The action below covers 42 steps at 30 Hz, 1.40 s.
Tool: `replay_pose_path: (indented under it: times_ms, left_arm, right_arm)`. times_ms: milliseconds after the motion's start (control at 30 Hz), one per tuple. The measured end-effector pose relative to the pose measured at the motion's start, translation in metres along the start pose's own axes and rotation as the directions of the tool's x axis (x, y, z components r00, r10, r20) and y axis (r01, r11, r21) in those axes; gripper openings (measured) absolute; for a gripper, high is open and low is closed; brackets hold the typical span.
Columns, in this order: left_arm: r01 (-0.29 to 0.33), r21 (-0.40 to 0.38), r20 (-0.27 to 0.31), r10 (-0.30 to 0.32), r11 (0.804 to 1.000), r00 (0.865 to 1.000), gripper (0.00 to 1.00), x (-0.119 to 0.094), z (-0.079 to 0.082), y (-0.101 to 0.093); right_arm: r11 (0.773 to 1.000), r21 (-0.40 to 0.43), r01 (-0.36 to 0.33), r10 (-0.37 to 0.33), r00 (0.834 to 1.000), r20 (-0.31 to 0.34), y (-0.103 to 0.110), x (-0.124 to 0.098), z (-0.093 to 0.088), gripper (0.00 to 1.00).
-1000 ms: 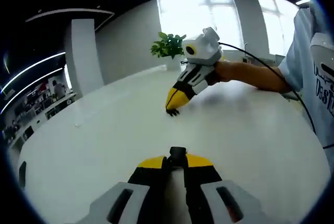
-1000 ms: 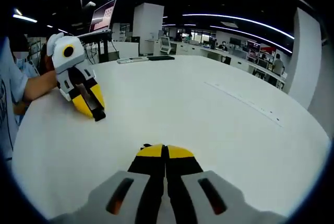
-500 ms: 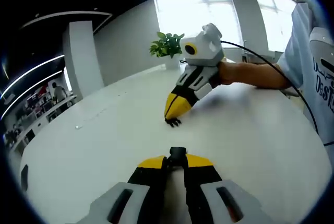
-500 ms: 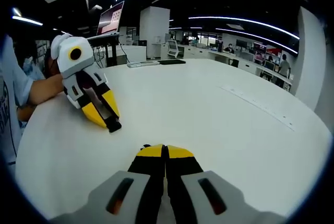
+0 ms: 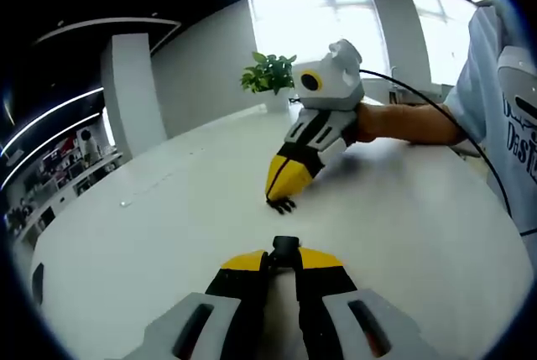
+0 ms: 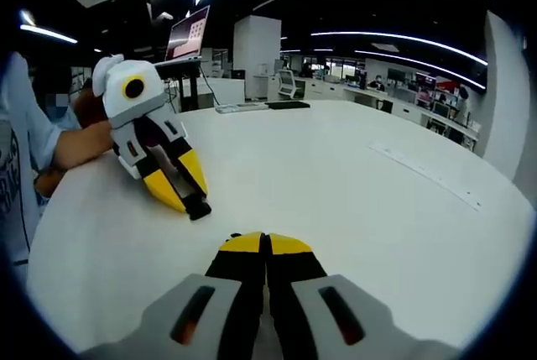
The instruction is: Snap the two parts of the plastic buckle together until the buckle closes and remains connected.
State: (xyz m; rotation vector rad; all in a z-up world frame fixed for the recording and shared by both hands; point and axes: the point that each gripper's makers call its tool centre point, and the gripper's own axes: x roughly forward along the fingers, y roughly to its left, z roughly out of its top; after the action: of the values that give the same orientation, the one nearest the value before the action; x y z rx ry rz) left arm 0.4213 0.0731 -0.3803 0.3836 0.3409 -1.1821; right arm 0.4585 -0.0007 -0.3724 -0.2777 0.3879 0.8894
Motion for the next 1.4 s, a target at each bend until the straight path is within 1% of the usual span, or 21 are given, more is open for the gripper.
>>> replay_pose_path:
  times_ms: [200,367,833,1000,1100,1200,1267,1333,1400]
  left_arm:
    - [0.010,-0.005,0.004,-0.010,1.000,1.000,0.11,-0.001,0.000,-0.001]
    - [0.016,-0.011,0.008,-0.016,1.000,1.000,0.11,-0.001,0.000,-0.002]
    - [0.021,-0.012,0.014,-0.021,1.000,1.000,0.11,-0.001,0.001,-0.001]
    - [0.021,-0.010,0.015,-0.021,1.000,1.000,0.11,-0.001,0.001,-0.002]
    - [0.022,-0.005,0.018,-0.022,1.000,1.000,0.11,-0.001,0.001,-0.002]
    - [0.026,0.009,0.027,-0.026,1.000,0.999,0.11,-0.001,0.001,-0.002]
    - [0.030,0.008,0.030,-0.030,1.000,0.999,0.11,-0.001,0.001,-0.002]
    - [0.032,0.006,0.032,-0.032,0.999,0.999,0.11,0.000,0.000,-0.001]
    - [0.033,0.005,0.034,-0.034,0.999,0.999,0.11,0.000,0.000,-0.001]
  right_arm:
    - [0.999,0.005,-0.036,0.035,0.999,0.016,0.006,0.001,0.001,0.01]
    - [0.998,0.026,-0.059,0.058,0.998,0.027,0.007,0.001,0.001,0.01]
    - [0.998,0.008,-0.064,0.064,0.997,0.032,0.006,0.001,0.002,0.04]
    - [0.996,0.033,-0.080,0.077,0.994,0.073,0.005,-0.002,0.010,0.06]
    - [0.996,0.032,-0.088,0.084,0.993,0.087,0.003,-0.006,0.013,0.04]
    - [0.990,0.060,-0.130,0.124,0.988,0.089,0.002,-0.011,0.010,0.04]
    - [0.985,0.081,-0.150,0.144,0.986,0.083,0.002,-0.012,0.007,0.06]
    - [0.987,0.077,-0.144,0.138,0.987,0.077,-0.001,-0.012,0.004,0.08]
    - [0.989,0.063,-0.135,0.131,0.990,0.060,-0.004,-0.012,-0.001,0.09]
